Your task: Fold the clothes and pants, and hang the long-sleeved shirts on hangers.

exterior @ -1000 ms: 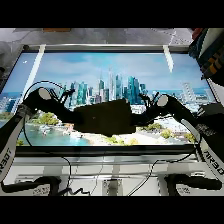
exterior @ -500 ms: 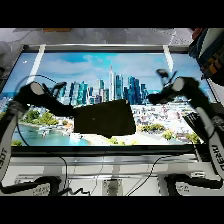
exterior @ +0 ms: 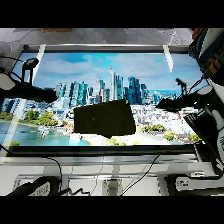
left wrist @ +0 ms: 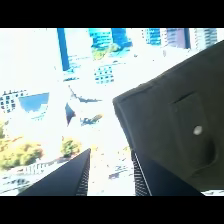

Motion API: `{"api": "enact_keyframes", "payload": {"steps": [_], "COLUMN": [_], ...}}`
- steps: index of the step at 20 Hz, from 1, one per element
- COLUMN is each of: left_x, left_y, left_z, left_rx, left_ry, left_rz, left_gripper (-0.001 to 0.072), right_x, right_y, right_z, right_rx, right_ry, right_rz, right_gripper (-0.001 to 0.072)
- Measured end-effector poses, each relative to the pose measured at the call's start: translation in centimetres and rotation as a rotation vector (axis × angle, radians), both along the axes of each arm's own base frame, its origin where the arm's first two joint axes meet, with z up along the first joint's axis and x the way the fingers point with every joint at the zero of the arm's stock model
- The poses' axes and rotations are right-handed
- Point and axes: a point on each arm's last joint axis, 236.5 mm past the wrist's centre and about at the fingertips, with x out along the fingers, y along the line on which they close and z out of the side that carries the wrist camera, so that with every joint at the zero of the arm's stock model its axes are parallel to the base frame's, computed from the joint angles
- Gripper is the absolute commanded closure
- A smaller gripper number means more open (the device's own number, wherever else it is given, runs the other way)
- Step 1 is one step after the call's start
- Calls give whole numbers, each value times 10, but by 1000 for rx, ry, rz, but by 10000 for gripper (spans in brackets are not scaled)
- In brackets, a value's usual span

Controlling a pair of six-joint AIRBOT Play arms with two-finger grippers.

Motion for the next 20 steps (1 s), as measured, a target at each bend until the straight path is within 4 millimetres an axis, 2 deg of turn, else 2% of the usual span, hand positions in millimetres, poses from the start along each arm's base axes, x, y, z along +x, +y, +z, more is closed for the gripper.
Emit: {"api": "enact_keyframes", "payload": {"steps": [6,9,14,15,16,17,19,20], "left_x": [3,2,0,0,0,0,0,0], "left_y": [-29,-38,-43,-44,-44,-44,-44,-44], "left_z": [13,14,14,14,14,14,14,14], "left_rx": [-149,-194,-219,-221,-222,-223,-225,-225], "left_ry": [-15,-2,8,9,9,11,11,12], "left_rz": [1,-5,-10,-11,-11,-11,-12,-12], "left_gripper": [427,427,427,427,426,427,427,436], "right_x": [-1,0,-5,-7,-10,-14,-18,-18], "right_y": [84,116,161,168,175,180,186,188], "right_z": [-59,-71,-75,-76,-77,-81,-88,-89], "right_rx": [107,135,150,148,141,127,88,78], "right_ry": [110,169,213,216,218,220,208,202], "right_rz": [-67,-80,7,25,43,68,103,114], "right_gripper": [40,34,36,66,149,270,650,690]}}
